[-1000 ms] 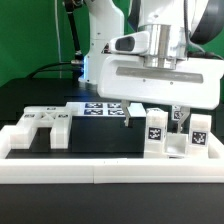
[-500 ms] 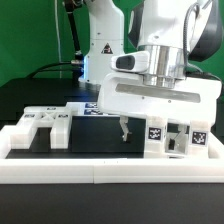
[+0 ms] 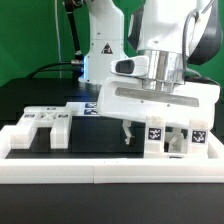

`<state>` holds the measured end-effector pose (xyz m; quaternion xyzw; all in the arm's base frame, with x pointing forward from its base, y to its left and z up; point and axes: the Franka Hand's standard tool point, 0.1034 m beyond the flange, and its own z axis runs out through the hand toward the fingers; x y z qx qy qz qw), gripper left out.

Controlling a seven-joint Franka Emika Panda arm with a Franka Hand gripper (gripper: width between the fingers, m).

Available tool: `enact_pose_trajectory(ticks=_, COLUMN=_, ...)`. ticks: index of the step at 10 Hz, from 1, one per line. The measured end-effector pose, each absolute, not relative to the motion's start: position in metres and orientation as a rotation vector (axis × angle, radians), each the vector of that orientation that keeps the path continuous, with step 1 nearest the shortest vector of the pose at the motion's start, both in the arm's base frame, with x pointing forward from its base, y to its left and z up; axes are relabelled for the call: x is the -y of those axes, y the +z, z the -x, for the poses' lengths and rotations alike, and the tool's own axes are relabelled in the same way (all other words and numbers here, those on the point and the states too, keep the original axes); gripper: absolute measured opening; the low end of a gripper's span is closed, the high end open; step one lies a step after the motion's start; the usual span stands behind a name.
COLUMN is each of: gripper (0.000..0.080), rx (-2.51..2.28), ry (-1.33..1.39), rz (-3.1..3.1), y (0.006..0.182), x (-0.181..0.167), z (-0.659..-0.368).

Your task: Assemble chair

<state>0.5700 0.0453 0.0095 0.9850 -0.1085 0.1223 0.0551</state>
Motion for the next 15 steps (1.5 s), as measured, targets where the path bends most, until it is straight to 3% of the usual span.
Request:
enact_pose_trajectory(ticks=1, gripper=0.0424, rx=0.331, ry=0.374, rz=-2.990, y=0.010, x=-0.045, z=-0.571)
enact_pose_trajectory(ticks=2, gripper=0.0314, rx=0.331, ry=0.373, rz=-2.990, y=0.010, x=-0.045, z=-0.571)
enact_pose_trajectory(ticks=3, gripper=0.0314, rx=0.331, ry=0.373, rz=-2.990, y=0.010, x=-0.045, z=-0.570)
enact_pose_trajectory(ticks=4, gripper=0.0117, rx=0.331, ry=0.373, rz=-2.990, y=0.010, x=-0.045, z=-0.570)
enact_pose_trajectory(ticks=5, gripper=0.0044, rx=0.332, ry=0.382, rz=-2.991, y=0.011, x=-0.045, z=-0.572)
enact_pose_trajectory(ticks=9, gripper=0.0036, rx=0.329, ry=0.388, rz=-2.995, y=0.024, x=-0.039, z=-0.574)
enact_pose_trajectory(ticks=15, gripper=0.0035, rx=0.320, ry=0.245, rz=-3.068, y=0.092, x=-0.014, z=-0.571)
